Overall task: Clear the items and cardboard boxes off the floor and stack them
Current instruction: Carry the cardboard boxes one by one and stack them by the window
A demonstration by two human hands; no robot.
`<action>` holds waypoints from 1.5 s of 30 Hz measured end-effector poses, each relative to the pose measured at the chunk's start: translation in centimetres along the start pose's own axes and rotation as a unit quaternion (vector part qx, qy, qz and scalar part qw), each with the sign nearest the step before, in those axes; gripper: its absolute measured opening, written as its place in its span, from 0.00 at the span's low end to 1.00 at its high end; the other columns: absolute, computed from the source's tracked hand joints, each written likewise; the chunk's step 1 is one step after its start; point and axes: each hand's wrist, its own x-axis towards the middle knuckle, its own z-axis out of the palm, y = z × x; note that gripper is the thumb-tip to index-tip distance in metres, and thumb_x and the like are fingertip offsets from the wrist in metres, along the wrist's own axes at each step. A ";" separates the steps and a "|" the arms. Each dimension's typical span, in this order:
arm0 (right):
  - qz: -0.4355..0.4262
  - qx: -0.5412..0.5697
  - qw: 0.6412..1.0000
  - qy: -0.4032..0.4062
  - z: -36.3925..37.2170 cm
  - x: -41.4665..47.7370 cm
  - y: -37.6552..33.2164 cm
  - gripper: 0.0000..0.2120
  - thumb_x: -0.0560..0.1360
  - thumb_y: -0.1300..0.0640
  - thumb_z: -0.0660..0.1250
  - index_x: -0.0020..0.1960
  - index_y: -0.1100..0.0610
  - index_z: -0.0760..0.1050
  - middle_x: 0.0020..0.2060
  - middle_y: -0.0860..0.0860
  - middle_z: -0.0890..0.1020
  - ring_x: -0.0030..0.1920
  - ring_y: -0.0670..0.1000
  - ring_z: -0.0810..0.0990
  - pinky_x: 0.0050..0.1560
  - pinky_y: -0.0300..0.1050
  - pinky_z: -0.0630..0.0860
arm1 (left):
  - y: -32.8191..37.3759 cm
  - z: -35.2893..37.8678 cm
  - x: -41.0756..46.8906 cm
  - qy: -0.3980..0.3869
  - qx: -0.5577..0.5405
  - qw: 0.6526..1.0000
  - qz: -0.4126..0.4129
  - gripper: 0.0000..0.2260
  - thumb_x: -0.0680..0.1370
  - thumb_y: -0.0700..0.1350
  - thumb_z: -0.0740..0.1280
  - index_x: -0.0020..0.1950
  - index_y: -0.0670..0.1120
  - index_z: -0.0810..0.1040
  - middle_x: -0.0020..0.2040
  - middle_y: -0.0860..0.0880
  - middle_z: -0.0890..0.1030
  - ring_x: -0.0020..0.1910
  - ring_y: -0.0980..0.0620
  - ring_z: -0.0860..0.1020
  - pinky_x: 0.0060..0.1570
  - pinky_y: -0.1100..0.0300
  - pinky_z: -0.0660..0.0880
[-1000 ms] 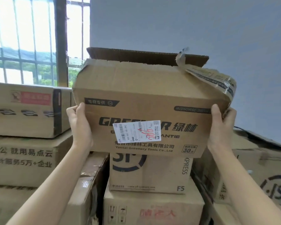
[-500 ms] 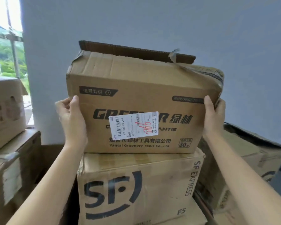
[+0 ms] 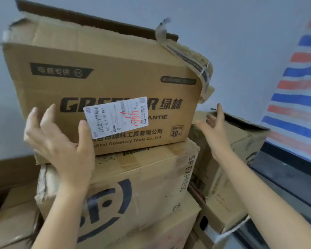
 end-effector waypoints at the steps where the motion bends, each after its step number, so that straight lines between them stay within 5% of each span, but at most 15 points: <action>1: 0.000 -0.010 1.000 0.005 -1.2 -0.9 0.5 0.39 0.75 0.57 0.67 0.75 0.43 0.45 0.71 0.52 0.63 0.71 0.49 0.63 0.66 0.46 0.63 | 0.6 0.3 -1.0 -0.021 0.000 1.000 0.010 0.24 0.75 0.47 0.62 0.67 0.35 0.67 0.67 0.34 0.66 0.67 0.39 0.62 0.68 0.49 0.60; 3: 0.004 -0.041 0.999 0.018 -4.2 -2.8 1.3 0.37 0.75 0.57 0.67 0.75 0.44 0.49 0.69 0.51 0.66 0.69 0.47 0.65 0.63 0.43 0.63 | 2.2 1.2 -3.4 -0.081 -0.012 0.997 0.012 0.24 0.74 0.47 0.61 0.66 0.34 0.67 0.65 0.34 0.67 0.66 0.37 0.64 0.66 0.59 0.58; 7: 0.047 -0.095 0.992 0.062 -11.8 -7.3 3.9 0.27 0.75 0.56 0.67 0.71 0.48 0.61 0.66 0.50 0.70 0.66 0.48 0.69 0.66 0.47 0.67 | 6.0 3.8 -9.3 -0.231 -0.105 0.966 -0.056 0.24 0.77 0.46 0.63 0.71 0.42 0.63 0.65 0.47 0.69 0.65 0.48 0.69 0.66 0.55 0.66; 11: 0.172 -0.109 0.973 0.112 -20.9 -13.5 7.2 0.18 0.77 0.55 0.64 0.66 0.53 0.68 0.62 0.52 0.73 0.61 0.50 0.72 0.60 0.46 0.70 | 10.8 6.9 -17.4 -0.413 -0.152 0.885 -0.153 0.21 0.80 0.44 0.60 0.73 0.50 0.62 0.58 0.55 0.72 0.51 0.63 0.72 0.46 0.73 0.66; 15: 0.261 -0.134 0.932 0.214 -29.9 -22.3 10.4 0.16 0.76 0.55 0.65 0.64 0.53 0.71 0.58 0.54 0.74 0.56 0.50 0.73 0.53 0.42 0.67 | 14.7 9.5 -28.0 -0.557 -0.124 0.798 -0.194 0.19 0.80 0.47 0.59 0.72 0.49 0.63 0.55 0.54 0.72 0.54 0.55 0.72 0.48 0.64 0.67; 19: 0.336 -0.166 0.871 0.318 -37.1 -32.7 12.4 0.16 0.75 0.58 0.66 0.62 0.58 0.73 0.55 0.56 0.77 0.51 0.50 0.74 0.51 0.41 0.68 | 18.6 7.9 -39.9 -0.689 -0.124 0.680 -0.217 0.17 0.80 0.46 0.59 0.69 0.47 0.66 0.53 0.52 0.72 0.55 0.49 0.73 0.51 0.56 0.68; 24: 0.426 -0.164 0.779 0.430 -41.0 -46.1 14.1 0.14 0.74 0.61 0.67 0.60 0.61 0.75 0.56 0.61 0.77 0.52 0.54 0.75 0.53 0.43 0.69 | 22.6 0.3 -53.8 -0.845 -0.102 0.466 -0.242 0.16 0.81 0.43 0.58 0.69 0.41 0.68 0.56 0.44 0.74 0.55 0.47 0.73 0.52 0.58 0.67; 27: 0.448 -0.157 0.725 0.499 -41.4 -52.3 14.2 0.15 0.75 0.56 0.66 0.61 0.58 0.74 0.59 0.57 0.76 0.60 0.53 0.74 0.59 0.46 0.69 | 24.4 -3.2 -59.1 -0.894 -0.087 0.378 -0.223 0.15 0.81 0.40 0.58 0.67 0.40 0.69 0.58 0.43 0.75 0.52 0.48 0.73 0.50 0.60 0.66; 34: 0.466 -0.128 0.616 0.621 -39.6 -61.3 14.4 0.14 0.76 0.53 0.65 0.60 0.53 0.74 0.59 0.53 0.76 0.60 0.50 0.73 0.62 0.48 0.70 | 26.8 -8.0 -65.5 -0.952 -0.056 0.263 -0.148 0.09 0.80 0.41 0.59 0.59 0.42 0.72 0.54 0.44 0.76 0.50 0.48 0.74 0.42 0.59 0.68; 45: 0.477 -0.126 0.484 0.723 -44.2 -66.2 14.9 0.13 0.76 0.53 0.64 0.60 0.52 0.74 0.59 0.52 0.75 0.60 0.49 0.73 0.64 0.49 0.68 | 36.0 -8.4 -74.9 -0.985 -0.089 0.131 -0.069 0.09 0.80 0.40 0.59 0.41 0.47 0.73 0.46 0.45 0.76 0.46 0.47 0.74 0.40 0.62 0.68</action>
